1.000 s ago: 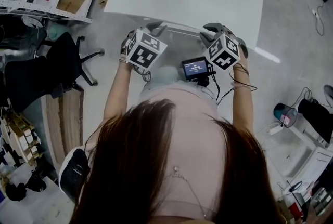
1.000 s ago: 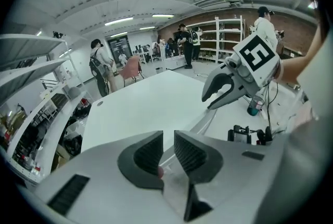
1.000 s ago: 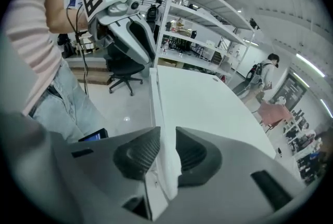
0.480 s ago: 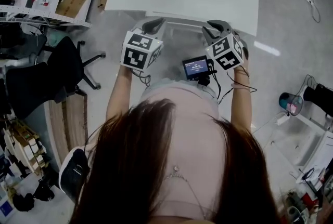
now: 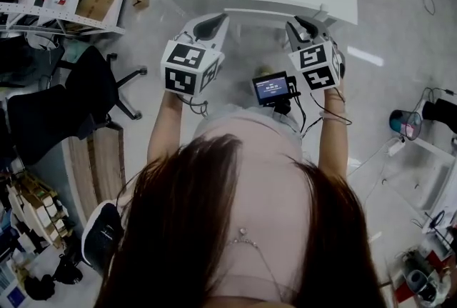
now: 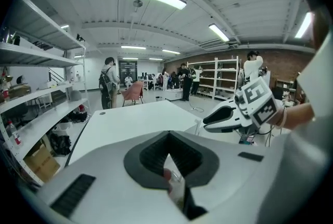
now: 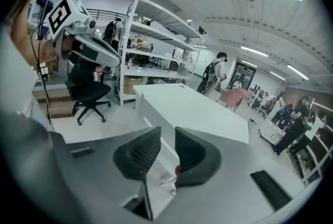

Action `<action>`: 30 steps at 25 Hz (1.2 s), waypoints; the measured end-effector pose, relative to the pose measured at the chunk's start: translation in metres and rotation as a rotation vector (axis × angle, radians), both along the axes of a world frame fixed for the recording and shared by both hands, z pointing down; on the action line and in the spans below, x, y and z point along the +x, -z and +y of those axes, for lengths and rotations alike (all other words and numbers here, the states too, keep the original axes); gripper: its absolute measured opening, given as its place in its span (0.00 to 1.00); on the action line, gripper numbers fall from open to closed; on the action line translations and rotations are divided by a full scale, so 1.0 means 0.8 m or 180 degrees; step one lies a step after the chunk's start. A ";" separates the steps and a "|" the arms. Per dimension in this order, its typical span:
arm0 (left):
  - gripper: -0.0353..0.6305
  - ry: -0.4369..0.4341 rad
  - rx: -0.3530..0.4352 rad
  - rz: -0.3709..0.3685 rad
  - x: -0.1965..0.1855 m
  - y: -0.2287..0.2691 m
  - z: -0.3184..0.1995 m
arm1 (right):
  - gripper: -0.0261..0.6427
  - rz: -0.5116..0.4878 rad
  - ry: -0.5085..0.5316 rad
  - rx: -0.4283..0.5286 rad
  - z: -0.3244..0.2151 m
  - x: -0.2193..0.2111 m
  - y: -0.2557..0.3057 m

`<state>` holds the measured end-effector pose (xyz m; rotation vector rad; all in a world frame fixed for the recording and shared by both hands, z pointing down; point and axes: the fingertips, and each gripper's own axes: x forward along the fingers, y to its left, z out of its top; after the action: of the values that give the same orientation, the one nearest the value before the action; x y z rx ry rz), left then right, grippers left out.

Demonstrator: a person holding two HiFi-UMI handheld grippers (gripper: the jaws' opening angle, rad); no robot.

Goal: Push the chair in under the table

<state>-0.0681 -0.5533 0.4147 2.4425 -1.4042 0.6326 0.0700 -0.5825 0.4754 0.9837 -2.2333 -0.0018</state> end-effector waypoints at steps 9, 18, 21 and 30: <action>0.06 -0.0096 0.0293 0.0100 -0.005 0.020 0.084 | 0.18 -0.0055 -0.0138 0.0196 0.086 -0.015 0.018; 0.06 0.0242 0.0601 0.0408 -0.033 0.058 0.139 | 0.18 -0.0291 -0.0167 0.0419 0.147 -0.047 0.053; 0.06 0.0227 0.0593 0.0516 -0.031 0.063 0.152 | 0.16 -0.0298 -0.0206 0.0560 0.160 -0.045 0.064; 0.06 0.0094 0.0525 0.0591 0.011 0.071 0.192 | 0.12 -0.0507 -0.0249 0.0694 0.205 -0.021 0.094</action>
<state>-0.0595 -0.3993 0.3575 2.5234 -1.4657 0.2841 0.0530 -0.4184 0.4001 1.2257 -2.3746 -0.1392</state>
